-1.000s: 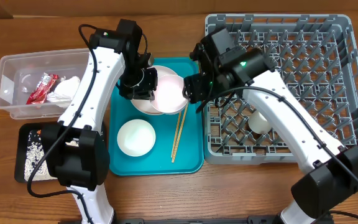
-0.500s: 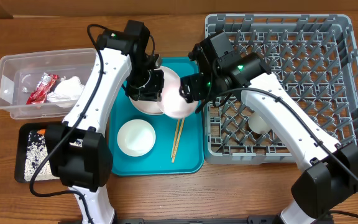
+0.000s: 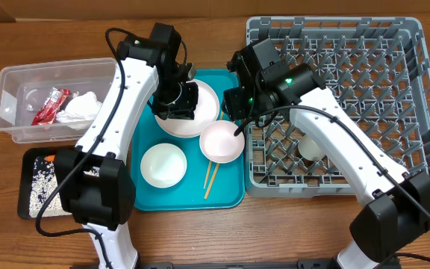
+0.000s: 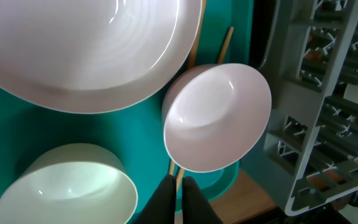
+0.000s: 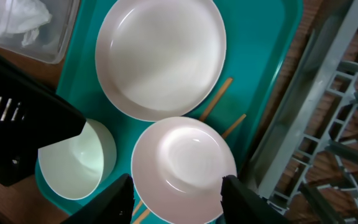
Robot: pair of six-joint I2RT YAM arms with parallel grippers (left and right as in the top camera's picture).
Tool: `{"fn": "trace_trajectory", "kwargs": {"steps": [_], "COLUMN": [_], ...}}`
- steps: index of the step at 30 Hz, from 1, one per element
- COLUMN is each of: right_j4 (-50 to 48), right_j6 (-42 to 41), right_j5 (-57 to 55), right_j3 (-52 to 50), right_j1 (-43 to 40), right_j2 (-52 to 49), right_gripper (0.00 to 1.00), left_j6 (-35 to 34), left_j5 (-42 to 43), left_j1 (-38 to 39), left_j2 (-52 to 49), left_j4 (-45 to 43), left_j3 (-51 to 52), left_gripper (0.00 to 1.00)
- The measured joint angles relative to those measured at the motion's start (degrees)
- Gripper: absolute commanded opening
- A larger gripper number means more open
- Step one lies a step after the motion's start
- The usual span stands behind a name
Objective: Sort waste into correct bins and load items into the dishwasher
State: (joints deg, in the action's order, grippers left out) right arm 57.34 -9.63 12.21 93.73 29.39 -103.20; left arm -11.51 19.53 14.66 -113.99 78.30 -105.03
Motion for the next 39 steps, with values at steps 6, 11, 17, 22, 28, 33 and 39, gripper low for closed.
{"fn": "trace_trajectory", "kwargs": {"steps": [6, 11, 17, 22, 28, 33, 39], "right_j4": [2.1, 2.3, 3.4, 3.4, 3.7, 4.3, 4.4], "right_j6": [0.0, 0.0, 0.0, 0.0, 0.0, 0.0, 0.0], "right_j5": [-2.5, -4.0, -4.8, -5.0, -5.0, -5.0, -5.0], "right_j3": [0.0, 0.0, 0.0, 0.0, 0.0, 0.0, 0.0], "right_j1": [0.0, 0.0, 0.0, 0.0, 0.0, 0.0, 0.0], "right_j2": [0.0, 0.0, 0.0, 0.0, 0.0, 0.0, 0.0], "right_gripper": [0.58, 0.59, 0.59, 0.59, 0.60, 0.60, 0.61], "left_j6": [-0.4, -1.4, -3.7, -4.5, -4.8, -6.3, -8.4], "left_j5": [-2.1, -3.0, -4.1, -4.6, -5.2, -7.7, -8.4], "left_j1": [1.7, 4.7, 5.9, 5.8, 5.8, 5.9, 5.9], "left_j2": [0.0, 0.0, 0.0, 0.0, 0.0, 0.0, 0.0], "left_j4": [-2.1, -9.0, -15.3, -17.3, -17.8, -19.9, -22.1], "left_j3": [1.1, 6.6, 15.0, 17.7, 17.9, 20.1, 22.7], "left_gripper": [0.30, 0.33, 0.31, 0.32, 0.32, 0.33, 0.04]}}
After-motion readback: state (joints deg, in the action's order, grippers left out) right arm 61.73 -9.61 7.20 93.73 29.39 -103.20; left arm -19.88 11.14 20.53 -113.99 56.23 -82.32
